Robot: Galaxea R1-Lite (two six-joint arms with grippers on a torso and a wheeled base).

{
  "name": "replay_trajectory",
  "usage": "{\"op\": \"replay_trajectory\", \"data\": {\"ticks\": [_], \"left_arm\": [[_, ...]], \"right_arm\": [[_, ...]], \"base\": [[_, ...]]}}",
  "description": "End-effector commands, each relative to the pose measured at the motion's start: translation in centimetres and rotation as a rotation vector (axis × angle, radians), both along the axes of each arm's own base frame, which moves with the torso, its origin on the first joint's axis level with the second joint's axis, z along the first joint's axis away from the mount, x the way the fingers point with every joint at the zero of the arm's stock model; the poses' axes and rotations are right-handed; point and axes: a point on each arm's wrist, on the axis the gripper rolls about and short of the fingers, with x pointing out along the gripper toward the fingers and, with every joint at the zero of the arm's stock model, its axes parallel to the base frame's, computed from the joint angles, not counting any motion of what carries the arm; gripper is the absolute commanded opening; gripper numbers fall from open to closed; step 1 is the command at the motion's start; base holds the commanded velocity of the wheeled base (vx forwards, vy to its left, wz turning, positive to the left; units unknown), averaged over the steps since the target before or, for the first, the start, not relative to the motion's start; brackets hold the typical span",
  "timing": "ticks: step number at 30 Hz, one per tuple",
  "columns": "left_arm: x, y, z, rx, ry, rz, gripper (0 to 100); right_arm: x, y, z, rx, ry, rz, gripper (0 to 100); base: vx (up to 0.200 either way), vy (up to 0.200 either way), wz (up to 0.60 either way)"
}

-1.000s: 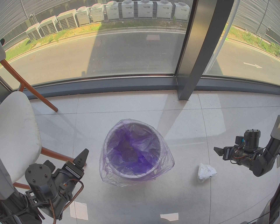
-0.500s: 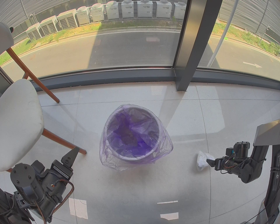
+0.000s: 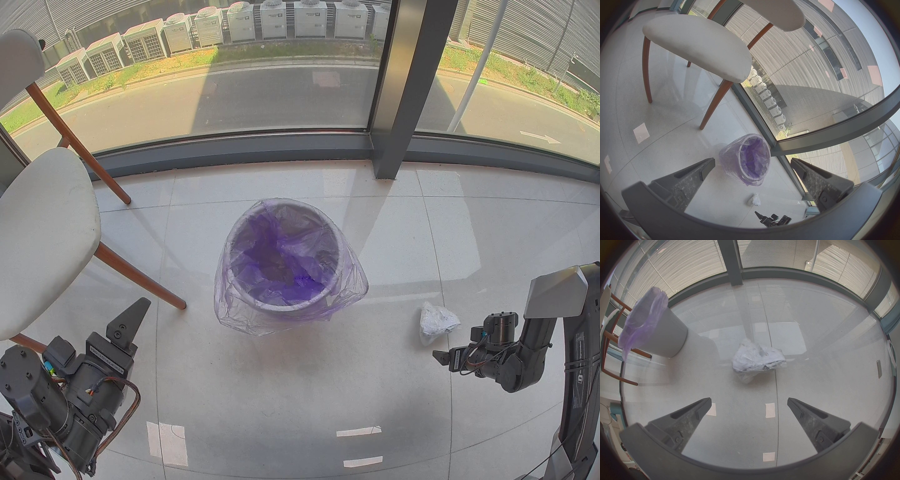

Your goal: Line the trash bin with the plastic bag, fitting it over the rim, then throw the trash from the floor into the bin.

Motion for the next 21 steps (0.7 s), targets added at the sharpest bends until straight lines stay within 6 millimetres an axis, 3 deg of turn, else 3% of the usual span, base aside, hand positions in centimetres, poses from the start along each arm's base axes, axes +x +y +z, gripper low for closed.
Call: {"op": "replay_trajectory", "data": {"ticks": [1,8,12,16,21], "left_arm": [[-0.5,0.3,0.1,-0.008,-0.01,-0.007,100],[-0.5,0.4,0.1,-0.008,-0.009,-0.01,100],[-0.5,0.4,0.1,-0.009,-0.01,-0.013,100],[-0.4,0.5,0.1,-0.014,-0.011,-0.002,100],[0.1,1.2,0.1,-0.031,-0.008,0.046,100]], "right_arm": [[0.9,0.3,-0.4,-0.006,0.03,0.008,100],[4.2,1.0,2.3,0.007,-0.012,0.025,100],[7.1,1.1,3.2,0.003,-0.016,0.025,100],[10.4,1.1,3.3,-0.006,0.047,0.016,100],[12.8,0.7,2.3,-0.027,0.118,-0.006,100]], "base": [[0.0,0.0,0.0],[0.0,0.0,0.0],[0.0,0.0,0.0],[0.0,0.0,0.0],[0.0,0.0,0.0]]}}
